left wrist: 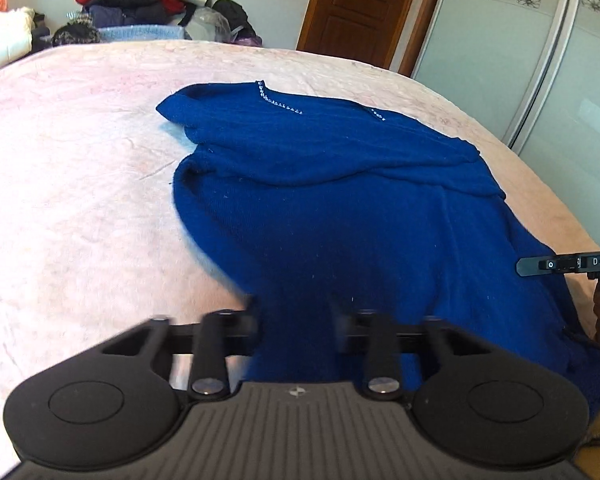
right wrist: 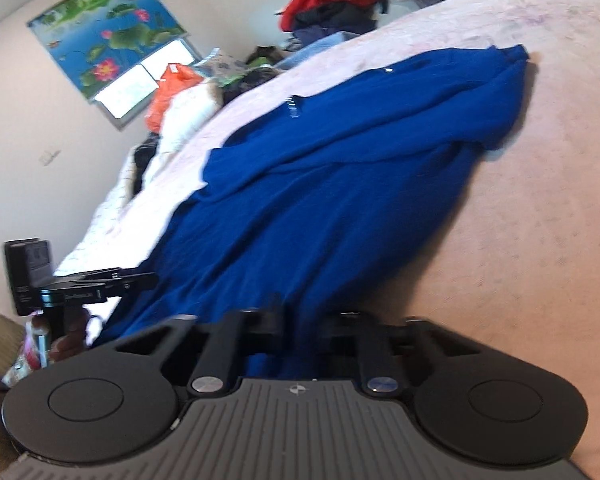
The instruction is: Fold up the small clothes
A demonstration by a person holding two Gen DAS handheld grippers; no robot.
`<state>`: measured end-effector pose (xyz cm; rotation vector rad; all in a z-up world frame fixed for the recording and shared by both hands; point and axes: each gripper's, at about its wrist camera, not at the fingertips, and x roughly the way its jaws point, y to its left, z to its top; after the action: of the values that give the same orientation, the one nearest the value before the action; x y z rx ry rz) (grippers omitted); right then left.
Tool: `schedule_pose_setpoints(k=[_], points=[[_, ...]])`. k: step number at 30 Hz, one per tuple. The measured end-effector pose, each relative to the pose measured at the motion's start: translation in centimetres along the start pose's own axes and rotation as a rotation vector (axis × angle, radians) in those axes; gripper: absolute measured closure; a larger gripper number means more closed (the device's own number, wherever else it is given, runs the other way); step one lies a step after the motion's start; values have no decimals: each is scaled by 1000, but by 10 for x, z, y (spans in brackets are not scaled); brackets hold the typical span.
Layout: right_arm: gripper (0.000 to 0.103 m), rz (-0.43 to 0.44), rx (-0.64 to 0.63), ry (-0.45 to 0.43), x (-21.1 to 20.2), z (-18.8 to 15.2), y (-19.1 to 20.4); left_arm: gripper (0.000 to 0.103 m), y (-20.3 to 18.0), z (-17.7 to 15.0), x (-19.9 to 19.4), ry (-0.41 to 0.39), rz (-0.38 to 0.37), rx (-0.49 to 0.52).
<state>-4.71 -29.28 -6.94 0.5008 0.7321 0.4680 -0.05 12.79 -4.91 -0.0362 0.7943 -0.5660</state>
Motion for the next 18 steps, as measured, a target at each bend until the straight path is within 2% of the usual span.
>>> schedule_pose_setpoints(k=[1, 2, 9, 16, 18], points=[[92, -6, -2, -8, -1, 1, 0, 92, 2, 4, 4, 9, -3, -17], [92, -24, -17, -10, 0, 1, 2, 93, 3, 7, 7, 15, -3, -27], [93, -133, -94, -63, -2, 35, 6, 94, -13, 38, 19, -40, 39, -12], [94, -315, -169, -129, 24, 74, -5, 94, -13, 63, 45, -84, 193, -44], [95, -347, -170, -149, 31, 76, -14, 94, -10, 66, 51, -76, 208, -62]])
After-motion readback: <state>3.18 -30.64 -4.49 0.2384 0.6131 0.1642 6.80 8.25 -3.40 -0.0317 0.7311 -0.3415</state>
